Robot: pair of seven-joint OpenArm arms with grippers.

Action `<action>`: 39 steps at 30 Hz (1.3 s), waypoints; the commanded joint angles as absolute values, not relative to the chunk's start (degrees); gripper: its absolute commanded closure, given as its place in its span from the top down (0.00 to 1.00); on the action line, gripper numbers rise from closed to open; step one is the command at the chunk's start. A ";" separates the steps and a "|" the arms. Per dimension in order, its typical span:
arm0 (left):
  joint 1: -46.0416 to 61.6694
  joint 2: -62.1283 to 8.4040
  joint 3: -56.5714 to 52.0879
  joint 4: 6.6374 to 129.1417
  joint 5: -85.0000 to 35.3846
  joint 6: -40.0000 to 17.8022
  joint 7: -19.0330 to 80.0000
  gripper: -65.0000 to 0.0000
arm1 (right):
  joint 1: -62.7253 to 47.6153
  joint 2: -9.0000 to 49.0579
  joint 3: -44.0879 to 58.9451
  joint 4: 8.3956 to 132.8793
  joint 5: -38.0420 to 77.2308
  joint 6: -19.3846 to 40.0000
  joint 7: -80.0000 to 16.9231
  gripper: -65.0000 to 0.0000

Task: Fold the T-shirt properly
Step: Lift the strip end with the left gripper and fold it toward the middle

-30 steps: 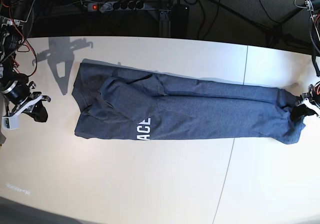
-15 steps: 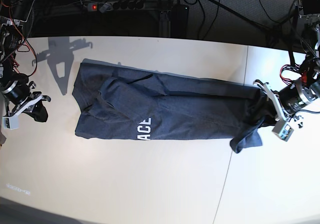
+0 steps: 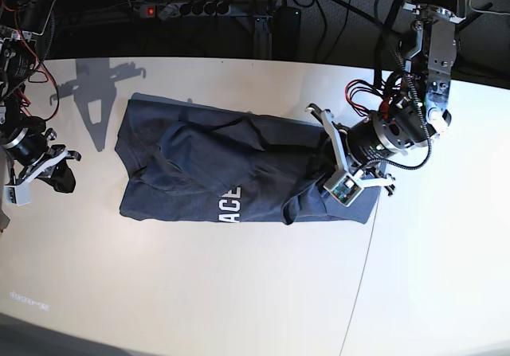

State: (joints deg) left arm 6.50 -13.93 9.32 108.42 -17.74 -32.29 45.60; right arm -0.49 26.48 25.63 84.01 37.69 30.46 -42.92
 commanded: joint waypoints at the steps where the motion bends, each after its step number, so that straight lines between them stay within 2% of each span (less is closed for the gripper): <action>1: 5.54 -13.58 9.76 108.99 -17.58 -31.46 43.70 0.00 | 0.12 27.55 26.13 84.90 38.37 33.23 -42.09 0.00; 7: 1.67 -10.50 13.85 103.50 -16.34 -31.48 43.51 0.00 | 0.10 27.57 26.13 84.90 38.35 33.26 -42.48 0.00; 14: -2.22 -10.15 18.00 98.39 -15.55 -31.48 43.57 0.00 | -0.05 27.55 26.13 84.90 38.37 33.26 -42.46 0.00; 15: -2.20 -10.15 18.46 98.39 -15.53 -31.48 43.57 0.07 | -0.05 27.55 26.13 84.90 38.39 33.26 -42.44 0.00; 18: -1.87 -10.15 19.18 98.39 -15.46 -31.44 43.75 0.41 | -0.05 27.57 26.13 84.90 38.35 33.26 -42.26 0.00; 19: -1.87 -10.15 19.18 98.39 -16.03 -31.24 43.77 0.48 | -0.05 27.57 26.13 84.88 38.33 33.26 -42.28 0.00; 20: -1.87 -10.15 19.18 98.39 -17.21 -31.24 43.81 0.49 | -0.05 27.55 26.13 84.86 38.35 33.26 -42.24 0.00; 31: -1.91 -10.15 19.14 104.07 -24.40 -31.18 44.18 0.49 | -0.05 25.36 26.11 84.73 37.01 33.23 -41.58 0.00; 35: -1.87 -10.20 16.21 104.66 -24.18 -28.82 44.64 0.48 | -0.05 24.56 26.11 84.64 36.18 33.26 -41.32 0.00; 36: -1.87 -10.22 15.18 104.62 -24.16 -28.69 44.64 0.43 | -0.03 24.56 26.11 84.62 36.18 33.23 -41.19 0.00; 39: -1.39 -10.52 12.43 104.38 -24.12 -28.75 44.77 0.15 | -0.01 24.56 26.11 84.62 36.18 33.26 -40.71 0.00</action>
State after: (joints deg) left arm -0.64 -10.50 12.49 103.63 -23.44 -29.30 45.87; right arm -0.80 23.46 25.65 83.88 35.53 30.46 -42.24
